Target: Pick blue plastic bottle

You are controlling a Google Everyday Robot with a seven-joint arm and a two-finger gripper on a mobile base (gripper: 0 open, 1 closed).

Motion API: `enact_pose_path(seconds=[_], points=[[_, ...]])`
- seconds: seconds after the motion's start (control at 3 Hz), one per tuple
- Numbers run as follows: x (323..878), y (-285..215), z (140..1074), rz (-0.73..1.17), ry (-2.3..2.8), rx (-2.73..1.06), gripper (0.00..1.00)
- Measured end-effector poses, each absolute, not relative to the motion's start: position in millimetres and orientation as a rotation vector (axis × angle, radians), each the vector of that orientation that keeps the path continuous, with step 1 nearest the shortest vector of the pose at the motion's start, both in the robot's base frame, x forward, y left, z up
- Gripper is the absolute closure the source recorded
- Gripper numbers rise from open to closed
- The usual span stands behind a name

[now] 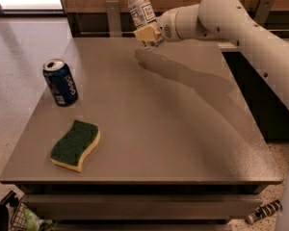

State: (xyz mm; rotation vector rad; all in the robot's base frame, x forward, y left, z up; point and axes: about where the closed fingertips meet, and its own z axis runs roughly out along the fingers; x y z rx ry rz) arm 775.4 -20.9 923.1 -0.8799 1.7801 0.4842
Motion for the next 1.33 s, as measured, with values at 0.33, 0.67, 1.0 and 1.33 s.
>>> enact_pose_path(seconds=[0.33, 0.67, 1.0, 1.33], points=[[776, -22, 927, 0.494, 1.650, -0.945, 1.00], [772, -25, 927, 0.460, 1.514, -1.029, 1.00], [770, -24, 925, 0.452, 1.443, -1.070, 1.00], [762, -8, 932, 0.471, 1.457, -1.075, 1.00]])
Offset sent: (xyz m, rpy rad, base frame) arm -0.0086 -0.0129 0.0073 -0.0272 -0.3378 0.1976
